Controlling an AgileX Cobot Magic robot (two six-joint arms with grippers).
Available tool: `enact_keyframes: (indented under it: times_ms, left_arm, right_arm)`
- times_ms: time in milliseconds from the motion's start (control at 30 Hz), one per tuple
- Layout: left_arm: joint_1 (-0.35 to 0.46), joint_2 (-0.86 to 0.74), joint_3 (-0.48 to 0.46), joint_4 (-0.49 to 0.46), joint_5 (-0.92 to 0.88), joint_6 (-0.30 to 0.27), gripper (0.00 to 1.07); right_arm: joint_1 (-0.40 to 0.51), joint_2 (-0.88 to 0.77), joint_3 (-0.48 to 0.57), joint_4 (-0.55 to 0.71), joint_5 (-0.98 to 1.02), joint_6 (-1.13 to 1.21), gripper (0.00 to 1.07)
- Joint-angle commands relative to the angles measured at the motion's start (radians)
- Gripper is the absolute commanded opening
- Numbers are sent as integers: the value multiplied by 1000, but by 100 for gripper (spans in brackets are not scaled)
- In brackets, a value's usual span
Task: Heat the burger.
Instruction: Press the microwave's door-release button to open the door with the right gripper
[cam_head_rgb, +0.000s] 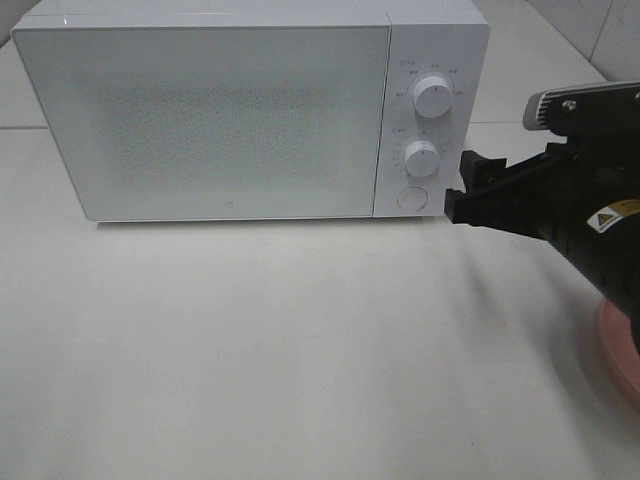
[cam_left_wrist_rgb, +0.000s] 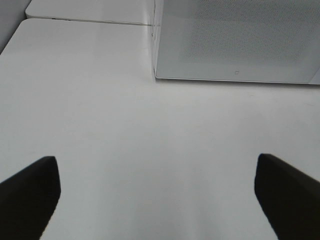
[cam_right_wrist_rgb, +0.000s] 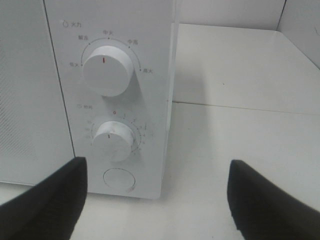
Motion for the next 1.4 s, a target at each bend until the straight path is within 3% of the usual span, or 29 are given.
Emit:
enact_keyframes:
  times_ms: [33,367,900,1167,1400]
  left_arm:
    - [3,-16,2,-8,-7,-2,98]
    - [3,-16,2,-8,-7,-2,98]
    - [3,-16,2,-8,-7,0,98]
    - [3,-16,2,-8,-7,0,98]
    - [3,-16,2,-8,-7,0,98]
  right_arm:
    - [39,29,0,59,-55,-13,75]
    - [140,116,-2,206,-131,-13,75]
    - [142,116,-2,208,-137,55,74]
    - [142,116,-2,208,-133,377,59]
    - [142,116,-2,207,-123,826,36]
